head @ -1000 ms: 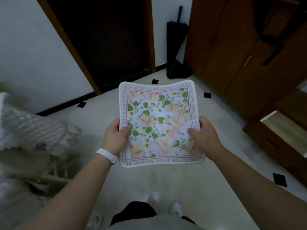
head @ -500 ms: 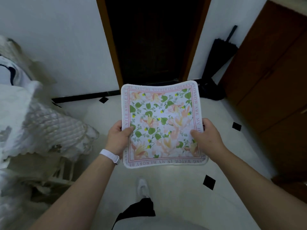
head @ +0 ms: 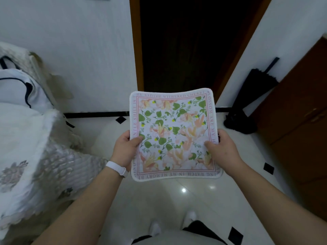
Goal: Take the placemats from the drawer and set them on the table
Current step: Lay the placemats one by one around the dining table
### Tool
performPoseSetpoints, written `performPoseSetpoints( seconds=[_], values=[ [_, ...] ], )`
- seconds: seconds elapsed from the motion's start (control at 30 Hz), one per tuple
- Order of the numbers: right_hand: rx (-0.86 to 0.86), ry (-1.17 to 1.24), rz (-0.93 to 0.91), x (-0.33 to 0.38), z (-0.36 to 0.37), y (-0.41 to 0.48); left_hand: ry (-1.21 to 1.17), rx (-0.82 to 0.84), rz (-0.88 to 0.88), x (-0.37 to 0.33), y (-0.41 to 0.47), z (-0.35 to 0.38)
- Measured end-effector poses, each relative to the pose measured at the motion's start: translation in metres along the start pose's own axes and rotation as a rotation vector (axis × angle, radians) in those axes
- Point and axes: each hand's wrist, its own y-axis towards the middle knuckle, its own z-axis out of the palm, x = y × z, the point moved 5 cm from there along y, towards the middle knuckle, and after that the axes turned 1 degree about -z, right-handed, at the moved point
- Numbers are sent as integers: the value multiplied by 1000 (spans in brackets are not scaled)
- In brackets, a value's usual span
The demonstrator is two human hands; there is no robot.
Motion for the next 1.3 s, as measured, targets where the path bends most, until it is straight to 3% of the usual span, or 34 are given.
performPoseSetpoints(
  seconds=[0.4,0.83,1.1,1.3],
  values=[
    [169,52,-55,41,75,159,-7,-184,0,-54,112,-16],
    [382,89,-128,134,148,358,-55,-376,101,-150,242,-15],
    [569,39,-188,201,259,397,-93,-588,115,-176,274,-97],
    [636,-18,-236,255,365,419,-150,-615,102,-195,333,-176]
  ],
)
